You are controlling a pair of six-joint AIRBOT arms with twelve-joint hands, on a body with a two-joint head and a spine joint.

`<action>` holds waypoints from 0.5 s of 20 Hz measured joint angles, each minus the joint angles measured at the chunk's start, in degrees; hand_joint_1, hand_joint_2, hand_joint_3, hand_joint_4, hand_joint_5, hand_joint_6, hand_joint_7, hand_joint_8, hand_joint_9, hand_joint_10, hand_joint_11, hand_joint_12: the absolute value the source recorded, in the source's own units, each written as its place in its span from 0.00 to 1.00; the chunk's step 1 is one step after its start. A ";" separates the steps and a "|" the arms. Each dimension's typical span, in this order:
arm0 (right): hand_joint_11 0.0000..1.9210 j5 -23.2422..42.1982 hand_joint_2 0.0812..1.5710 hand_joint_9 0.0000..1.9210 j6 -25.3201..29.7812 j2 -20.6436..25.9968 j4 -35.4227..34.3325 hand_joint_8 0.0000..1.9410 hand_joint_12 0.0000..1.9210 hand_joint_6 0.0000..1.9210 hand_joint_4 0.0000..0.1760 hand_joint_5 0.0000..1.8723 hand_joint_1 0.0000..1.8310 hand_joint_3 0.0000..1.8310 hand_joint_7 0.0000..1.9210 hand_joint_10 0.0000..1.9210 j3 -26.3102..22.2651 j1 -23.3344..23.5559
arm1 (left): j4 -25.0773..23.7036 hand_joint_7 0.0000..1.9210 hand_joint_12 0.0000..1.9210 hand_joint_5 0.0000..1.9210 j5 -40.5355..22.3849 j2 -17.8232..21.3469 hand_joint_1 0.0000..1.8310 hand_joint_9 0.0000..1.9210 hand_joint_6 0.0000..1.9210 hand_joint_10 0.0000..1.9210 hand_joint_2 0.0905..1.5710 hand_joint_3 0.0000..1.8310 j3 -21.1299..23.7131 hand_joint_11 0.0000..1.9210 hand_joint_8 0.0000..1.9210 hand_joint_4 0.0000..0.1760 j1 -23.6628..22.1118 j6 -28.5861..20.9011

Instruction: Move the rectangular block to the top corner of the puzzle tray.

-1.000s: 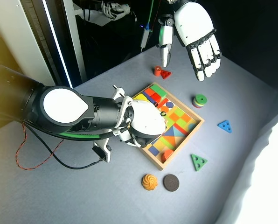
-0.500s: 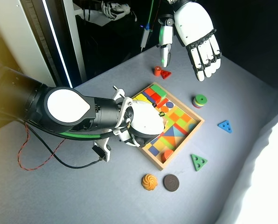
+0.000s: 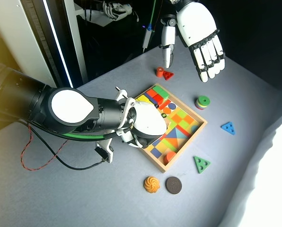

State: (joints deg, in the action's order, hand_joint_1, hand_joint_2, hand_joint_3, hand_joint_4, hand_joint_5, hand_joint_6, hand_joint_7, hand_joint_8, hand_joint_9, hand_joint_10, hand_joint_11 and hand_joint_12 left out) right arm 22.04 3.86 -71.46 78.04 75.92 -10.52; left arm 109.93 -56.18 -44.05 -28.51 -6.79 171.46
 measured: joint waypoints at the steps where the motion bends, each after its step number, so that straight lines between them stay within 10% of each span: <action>1: 0.96 0.20 0.62 0.90 0.02 0.39 -0.17 1.00 1.00 0.00 0.00 0.20 0.98 0.22 0.74 1.00 0.00 -0.44 | 0.02 0.04 0.10 0.04 0.02 0.00 0.00 0.04 0.00 0.00 0.76 0.00 0.00 0.00 0.00 0.00 0.00 0.00; 10: 0.97 2.14 0.55 0.91 0.17 1.79 1.16 1.00 1.00 0.00 0.00 0.23 0.99 0.33 0.79 1.00 1.64 -1.36 | 0.22 0.03 0.10 0.03 0.00 0.00 0.00 0.03 0.00 0.00 0.76 0.00 0.00 0.00 0.00 0.00 0.00 0.00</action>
State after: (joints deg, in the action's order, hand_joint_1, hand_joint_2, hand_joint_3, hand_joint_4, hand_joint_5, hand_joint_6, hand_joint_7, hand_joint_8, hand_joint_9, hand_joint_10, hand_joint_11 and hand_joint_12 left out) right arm 24.18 4.03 -69.67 79.20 77.56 -11.88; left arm 110.15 -56.18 -44.05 -28.51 -6.79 171.46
